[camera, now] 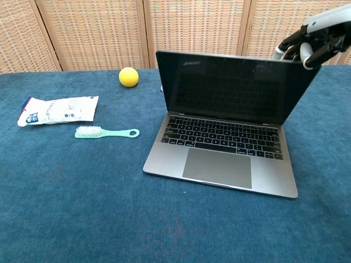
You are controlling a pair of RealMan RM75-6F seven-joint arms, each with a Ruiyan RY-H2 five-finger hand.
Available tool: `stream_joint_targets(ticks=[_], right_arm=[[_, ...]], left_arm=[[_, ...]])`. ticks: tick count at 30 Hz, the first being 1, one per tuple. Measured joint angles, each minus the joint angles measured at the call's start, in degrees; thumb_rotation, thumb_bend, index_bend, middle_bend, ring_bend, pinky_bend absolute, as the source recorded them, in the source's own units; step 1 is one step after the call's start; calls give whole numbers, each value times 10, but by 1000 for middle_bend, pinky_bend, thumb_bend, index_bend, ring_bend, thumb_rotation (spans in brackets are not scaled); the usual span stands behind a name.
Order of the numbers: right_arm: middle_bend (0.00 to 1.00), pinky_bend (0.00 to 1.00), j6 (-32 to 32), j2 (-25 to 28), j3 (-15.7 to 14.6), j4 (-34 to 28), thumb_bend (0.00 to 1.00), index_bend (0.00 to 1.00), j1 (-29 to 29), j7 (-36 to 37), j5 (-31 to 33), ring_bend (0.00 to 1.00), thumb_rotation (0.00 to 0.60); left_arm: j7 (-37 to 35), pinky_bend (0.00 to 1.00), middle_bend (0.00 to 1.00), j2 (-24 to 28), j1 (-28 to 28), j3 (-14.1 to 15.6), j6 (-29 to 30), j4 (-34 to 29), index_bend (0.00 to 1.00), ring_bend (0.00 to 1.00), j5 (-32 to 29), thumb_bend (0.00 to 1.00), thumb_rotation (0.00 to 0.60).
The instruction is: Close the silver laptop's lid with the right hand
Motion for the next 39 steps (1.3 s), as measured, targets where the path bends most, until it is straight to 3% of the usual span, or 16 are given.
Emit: stream_joint_targets(ticks=[9,17,25,39], right_arm=[[340,220,-32,15,-22,-47,1000,274,-27,21,-98,266,600],[324,220,-20,-22,-59,-55,1000,274,-62,24,-224,252,600],[290,220,23,-105,-104,8,1000,274,-96,14,-348,219,600],[283,220,66,-189,-146,119,1000,274,-124,8,-436,210,600]], left_arm=[[8,0,0,-3,-1,2,1,-2,0,0,0,0,600],[7,0,0,-2,0,2,3,-3,0,0,2,0,600],[-1,0,0,0,0,2,3,-2,0,0,2,0,600],[-2,0,0,0,-2,3,-1,-1,0,0,1,0,600]])
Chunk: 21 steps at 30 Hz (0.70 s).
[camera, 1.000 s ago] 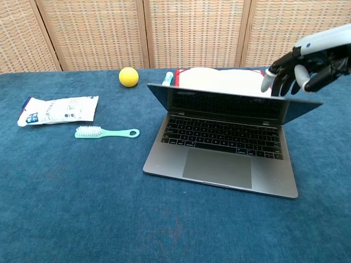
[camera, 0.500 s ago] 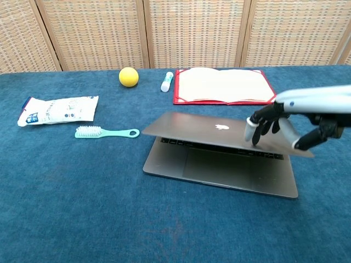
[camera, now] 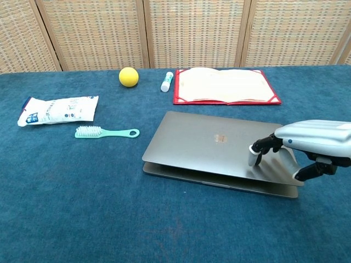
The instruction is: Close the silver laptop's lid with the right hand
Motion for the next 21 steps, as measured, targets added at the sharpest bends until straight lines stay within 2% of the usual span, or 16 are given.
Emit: stream_joint_targets(ticks=[12,21], right_arm=[[282,220,10,-19,-15,44,1000,274,-3,-37,-26,209,600],[269,220,22,-18,-18,51,1000,274,-7,-47,-40,196,600]], left_arm=[[-5,0,0,1,-1,0,-3,0,0,0,-2,0,600],[-6,0,0,1,-1,1,-2,0,0,0,-1,0,600]])
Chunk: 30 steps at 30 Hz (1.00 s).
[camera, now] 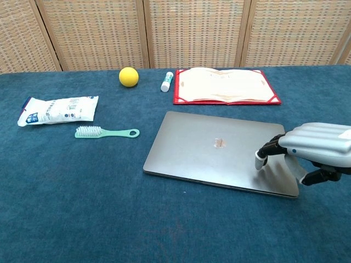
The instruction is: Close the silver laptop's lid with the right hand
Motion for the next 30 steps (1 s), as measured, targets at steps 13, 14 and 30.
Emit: stream_joint_targets(ticks=[13,14,30], right_arm=[[5,16,184,56,31,-18,97,138,-50,45,-73,0,600],[0,5,203,60,35,-16,55,123,-59,49,-73,0,600],[0,0,395,85,31,4,0,24,-227,115,-56,0,600]], left_arm=[[-12,0,0,-10,3,3,14,12,0,0,27,0,600],[-15,0,0,-13,5,4,18,16,0,0,33,0,600],[-61,0,0,-76,31,24,63,105,0,0,85,0,600]])
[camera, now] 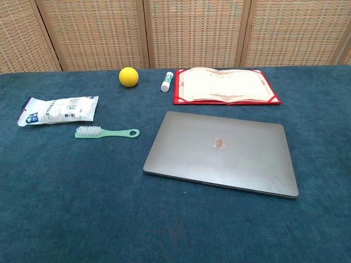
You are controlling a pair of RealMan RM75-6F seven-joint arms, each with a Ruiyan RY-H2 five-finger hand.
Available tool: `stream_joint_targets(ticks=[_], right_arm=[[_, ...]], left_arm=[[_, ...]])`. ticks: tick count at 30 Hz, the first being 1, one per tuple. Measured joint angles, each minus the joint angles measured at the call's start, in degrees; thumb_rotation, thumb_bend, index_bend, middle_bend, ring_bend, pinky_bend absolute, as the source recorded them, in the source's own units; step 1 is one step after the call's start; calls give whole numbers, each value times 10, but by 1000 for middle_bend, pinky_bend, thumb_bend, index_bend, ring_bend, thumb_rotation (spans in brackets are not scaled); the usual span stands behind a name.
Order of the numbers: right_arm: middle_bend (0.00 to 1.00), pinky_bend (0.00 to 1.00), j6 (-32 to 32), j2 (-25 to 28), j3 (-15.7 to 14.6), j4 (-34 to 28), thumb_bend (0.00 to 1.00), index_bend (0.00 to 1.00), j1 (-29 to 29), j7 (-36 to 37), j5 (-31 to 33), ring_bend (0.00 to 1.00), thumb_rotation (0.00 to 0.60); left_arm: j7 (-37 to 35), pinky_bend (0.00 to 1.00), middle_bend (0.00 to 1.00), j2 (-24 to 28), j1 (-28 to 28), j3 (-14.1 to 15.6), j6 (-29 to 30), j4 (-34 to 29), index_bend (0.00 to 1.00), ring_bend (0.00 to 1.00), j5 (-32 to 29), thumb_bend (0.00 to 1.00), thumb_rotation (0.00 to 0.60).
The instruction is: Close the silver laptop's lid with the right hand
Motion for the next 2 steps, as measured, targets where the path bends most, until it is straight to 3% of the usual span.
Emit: stream_joint_targets(ticks=[2], right_arm=[[0,0,11,0,-3,7,0,24,-13,9,-3,0,600]], left_arm=[[-2,0,0,-6,2,2,1,8,0,0,1,0,600]])
